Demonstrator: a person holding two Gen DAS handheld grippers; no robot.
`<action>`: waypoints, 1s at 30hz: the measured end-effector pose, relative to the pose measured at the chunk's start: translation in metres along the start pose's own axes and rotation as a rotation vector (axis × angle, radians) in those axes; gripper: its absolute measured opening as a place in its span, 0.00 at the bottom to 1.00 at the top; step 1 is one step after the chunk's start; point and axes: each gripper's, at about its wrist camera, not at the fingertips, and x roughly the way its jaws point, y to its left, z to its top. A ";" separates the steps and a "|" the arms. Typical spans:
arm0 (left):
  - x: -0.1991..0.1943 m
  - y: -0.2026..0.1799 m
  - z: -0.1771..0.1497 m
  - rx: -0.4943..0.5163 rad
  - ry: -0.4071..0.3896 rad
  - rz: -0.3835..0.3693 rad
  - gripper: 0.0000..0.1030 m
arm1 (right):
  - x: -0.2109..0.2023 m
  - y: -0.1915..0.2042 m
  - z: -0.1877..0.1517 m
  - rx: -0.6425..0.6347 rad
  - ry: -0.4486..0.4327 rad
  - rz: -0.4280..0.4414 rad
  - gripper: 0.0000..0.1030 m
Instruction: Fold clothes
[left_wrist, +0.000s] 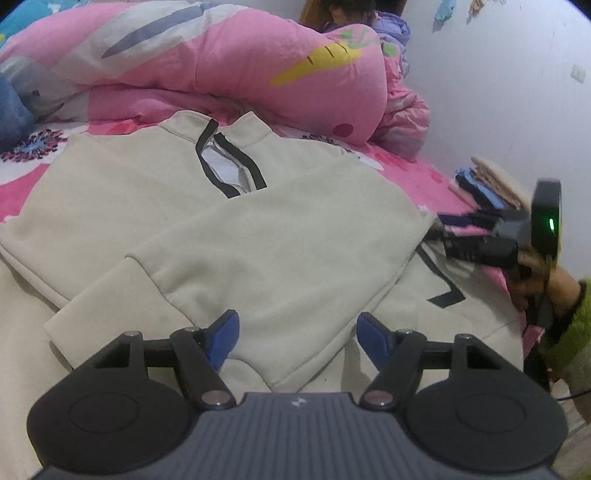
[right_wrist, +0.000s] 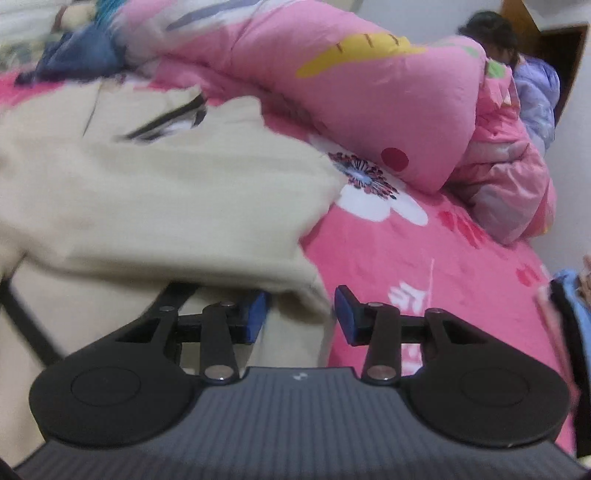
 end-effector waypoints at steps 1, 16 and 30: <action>0.001 -0.002 0.000 0.010 0.003 0.010 0.69 | 0.002 -0.007 0.001 0.051 -0.016 0.010 0.35; 0.006 -0.017 -0.001 0.074 0.039 0.074 0.73 | -0.030 -0.113 -0.054 0.955 -0.070 0.262 0.31; 0.008 -0.022 0.001 0.067 0.034 0.084 0.78 | 0.002 -0.062 -0.029 0.420 0.027 0.260 0.02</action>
